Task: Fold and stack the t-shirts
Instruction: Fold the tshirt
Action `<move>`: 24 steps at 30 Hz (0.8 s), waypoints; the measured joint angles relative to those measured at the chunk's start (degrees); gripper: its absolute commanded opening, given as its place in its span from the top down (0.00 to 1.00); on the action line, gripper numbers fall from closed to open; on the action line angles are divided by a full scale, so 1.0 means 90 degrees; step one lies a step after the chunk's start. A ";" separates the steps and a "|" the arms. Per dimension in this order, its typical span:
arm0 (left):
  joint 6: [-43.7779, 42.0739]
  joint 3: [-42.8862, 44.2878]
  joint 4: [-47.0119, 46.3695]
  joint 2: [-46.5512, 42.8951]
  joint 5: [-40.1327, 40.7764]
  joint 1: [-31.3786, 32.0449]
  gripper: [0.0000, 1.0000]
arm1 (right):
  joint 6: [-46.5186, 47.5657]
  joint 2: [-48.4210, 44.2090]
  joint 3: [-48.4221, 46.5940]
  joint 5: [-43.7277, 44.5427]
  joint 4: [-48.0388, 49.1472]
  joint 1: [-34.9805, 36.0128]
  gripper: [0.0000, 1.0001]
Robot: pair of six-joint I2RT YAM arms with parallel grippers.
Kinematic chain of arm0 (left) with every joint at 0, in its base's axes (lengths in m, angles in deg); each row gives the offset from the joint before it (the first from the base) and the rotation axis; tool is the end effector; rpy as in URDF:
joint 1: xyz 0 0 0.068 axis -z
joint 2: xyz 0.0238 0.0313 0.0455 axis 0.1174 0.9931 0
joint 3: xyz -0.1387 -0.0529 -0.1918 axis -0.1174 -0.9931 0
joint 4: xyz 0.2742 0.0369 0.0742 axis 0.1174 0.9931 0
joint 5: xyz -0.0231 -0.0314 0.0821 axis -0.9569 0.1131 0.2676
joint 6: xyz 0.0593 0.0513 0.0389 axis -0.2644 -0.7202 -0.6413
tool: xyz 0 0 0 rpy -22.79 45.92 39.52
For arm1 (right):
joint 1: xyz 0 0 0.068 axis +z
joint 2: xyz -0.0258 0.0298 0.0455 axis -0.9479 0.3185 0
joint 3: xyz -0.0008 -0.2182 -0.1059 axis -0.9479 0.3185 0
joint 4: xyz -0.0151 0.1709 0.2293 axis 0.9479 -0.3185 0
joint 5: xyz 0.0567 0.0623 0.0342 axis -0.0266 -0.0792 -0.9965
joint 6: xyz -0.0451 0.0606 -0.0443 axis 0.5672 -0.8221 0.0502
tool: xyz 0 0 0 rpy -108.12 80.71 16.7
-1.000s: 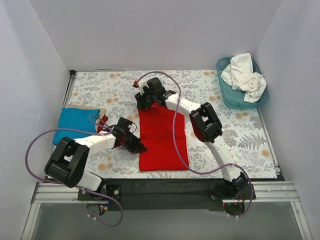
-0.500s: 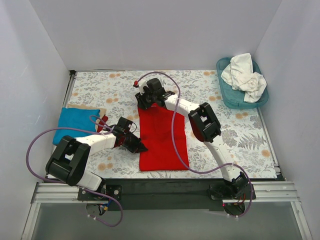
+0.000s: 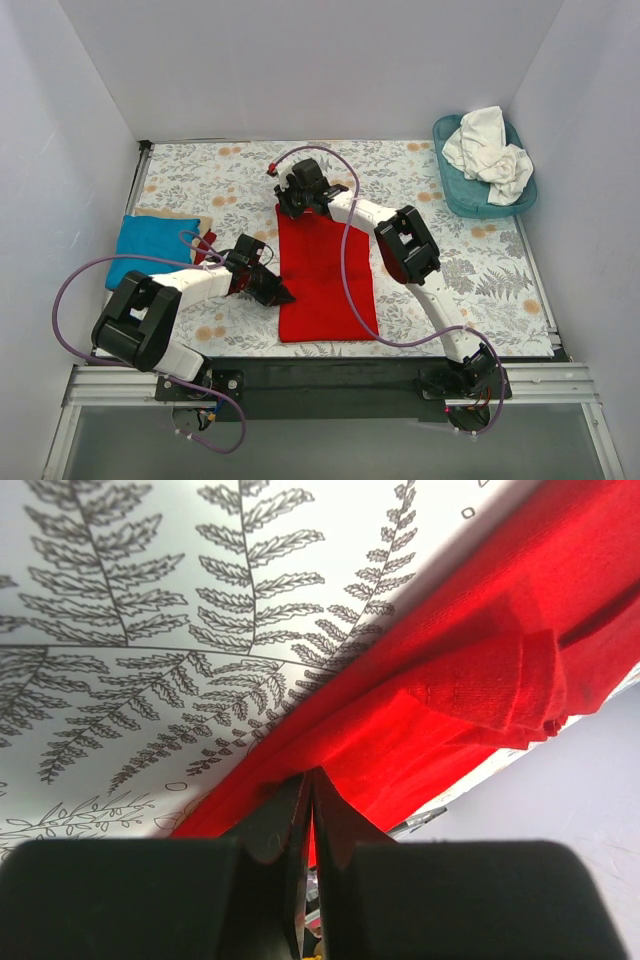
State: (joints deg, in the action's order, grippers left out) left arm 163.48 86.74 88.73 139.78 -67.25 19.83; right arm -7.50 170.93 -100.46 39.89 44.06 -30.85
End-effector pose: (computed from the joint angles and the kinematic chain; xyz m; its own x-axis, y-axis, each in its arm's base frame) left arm 0.2336 -0.1450 0.0395 -0.1458 -0.8896 0.4329 -0.9726 0.0488 -0.2273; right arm 0.4475 0.4066 0.1017 -0.3215 -0.3908 -0.8625 -0.8138 0.5797 0.0406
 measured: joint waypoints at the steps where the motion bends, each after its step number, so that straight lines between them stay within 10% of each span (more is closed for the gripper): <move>1: 0.0000 0.0000 -0.0002 0.0005 -0.0007 -0.0002 0.98 | -0.0027 0.0000 0.0000 0.0032 0.0005 0.0000 0.94; 24: 0.0027 0.0007 -0.0165 0.0136 -0.0148 -0.0027 0.99 | -0.0493 -0.0585 0.0340 0.0583 0.0066 -0.0243 0.75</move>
State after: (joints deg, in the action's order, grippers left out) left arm 163.73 86.81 87.24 141.00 -68.59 19.59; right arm -11.94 165.66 -97.40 45.14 44.65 -33.03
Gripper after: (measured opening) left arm 0.009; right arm 0.220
